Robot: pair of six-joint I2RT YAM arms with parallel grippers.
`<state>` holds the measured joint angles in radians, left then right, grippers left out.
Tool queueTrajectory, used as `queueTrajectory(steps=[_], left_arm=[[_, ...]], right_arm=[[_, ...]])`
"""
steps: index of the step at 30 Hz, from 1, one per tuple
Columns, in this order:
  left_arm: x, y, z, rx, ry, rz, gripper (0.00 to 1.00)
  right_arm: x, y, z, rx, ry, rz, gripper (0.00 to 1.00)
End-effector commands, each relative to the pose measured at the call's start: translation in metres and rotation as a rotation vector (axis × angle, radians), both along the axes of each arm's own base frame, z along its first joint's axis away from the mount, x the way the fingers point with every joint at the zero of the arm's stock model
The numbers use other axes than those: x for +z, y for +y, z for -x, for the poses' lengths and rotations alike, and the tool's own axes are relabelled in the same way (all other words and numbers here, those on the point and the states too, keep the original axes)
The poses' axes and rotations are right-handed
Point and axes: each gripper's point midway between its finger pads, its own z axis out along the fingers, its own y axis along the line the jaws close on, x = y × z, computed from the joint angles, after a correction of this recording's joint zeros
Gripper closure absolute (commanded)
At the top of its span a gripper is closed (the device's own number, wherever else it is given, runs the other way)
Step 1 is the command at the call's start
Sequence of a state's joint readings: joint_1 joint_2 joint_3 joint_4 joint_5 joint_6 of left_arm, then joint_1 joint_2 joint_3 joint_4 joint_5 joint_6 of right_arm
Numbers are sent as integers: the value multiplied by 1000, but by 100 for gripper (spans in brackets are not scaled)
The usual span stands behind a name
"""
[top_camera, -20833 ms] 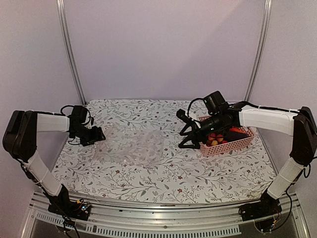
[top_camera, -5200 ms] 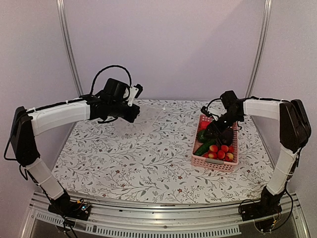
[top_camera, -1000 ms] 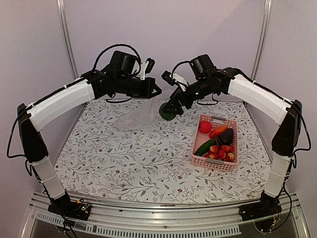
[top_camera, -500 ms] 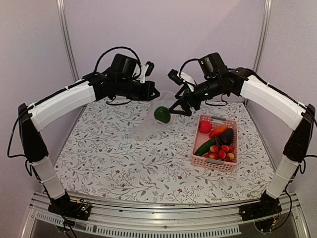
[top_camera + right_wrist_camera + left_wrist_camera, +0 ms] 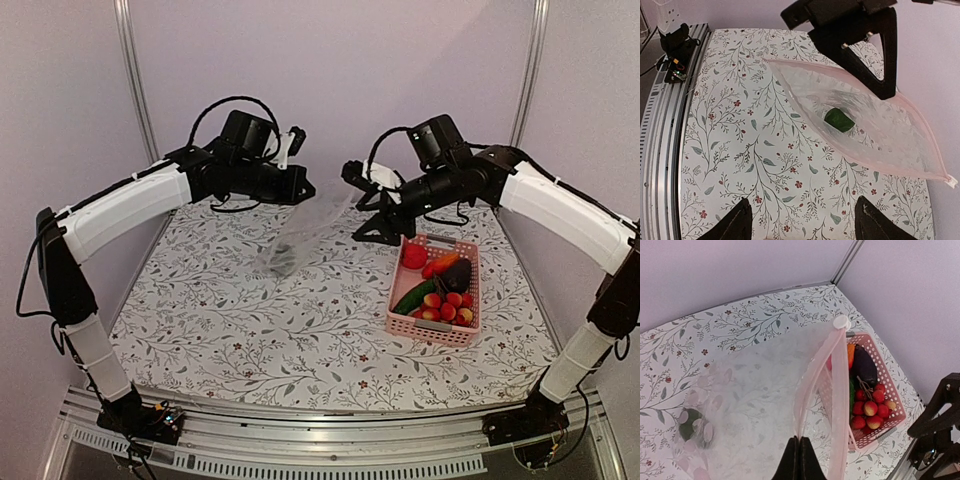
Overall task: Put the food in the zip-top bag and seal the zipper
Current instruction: Adjust the zipper food storage bag at the center of the board.
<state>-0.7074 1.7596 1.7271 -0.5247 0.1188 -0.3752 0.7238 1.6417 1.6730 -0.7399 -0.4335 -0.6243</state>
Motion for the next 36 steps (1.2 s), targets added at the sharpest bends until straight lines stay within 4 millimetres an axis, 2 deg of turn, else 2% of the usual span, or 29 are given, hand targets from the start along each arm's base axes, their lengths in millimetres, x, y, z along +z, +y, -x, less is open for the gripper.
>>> queueTrajectory(steps=[1, 6, 11, 19, 21, 23, 26, 28, 29, 32, 33, 36], left_arm=[[12, 9, 1, -7, -20, -24, 100], [15, 8, 8, -41, -11, -34, 100], [11, 8, 20, -84, 23, -38, 100], [14, 14, 36, -123, 32, -31, 100], [13, 16, 39, -126, 32, -43, 100], [11, 19, 40, -122, 30, -55, 100], [5, 24, 40, -108, 31, -76, 100], [-2, 26, 40, -103, 37, -93, 100], [-5, 27, 40, -100, 40, -102, 100], [-12, 30, 37, -89, 40, -130, 100], [-13, 32, 36, -85, 35, -139, 100], [-14, 39, 29, -49, 14, -181, 100]], right_arm=[[12, 12, 9, 99, -171, 29, 32], [9, 29, -1, 142, -293, 55, 34], [-4, 45, -7, 185, -366, 111, 35], [-40, 74, -23, 211, -387, 166, 36], [-50, 81, -21, 224, -394, 189, 38], [-61, 86, -19, 235, -397, 218, 44], [-68, 89, -13, 249, -392, 240, 59], [-65, 90, -6, 258, -388, 237, 70], [-60, 89, -2, 261, -390, 233, 79], [-44, 86, 8, 271, -397, 215, 95], [-41, 85, 12, 275, -395, 212, 99], [-36, 76, 26, 304, -361, 216, 100]])
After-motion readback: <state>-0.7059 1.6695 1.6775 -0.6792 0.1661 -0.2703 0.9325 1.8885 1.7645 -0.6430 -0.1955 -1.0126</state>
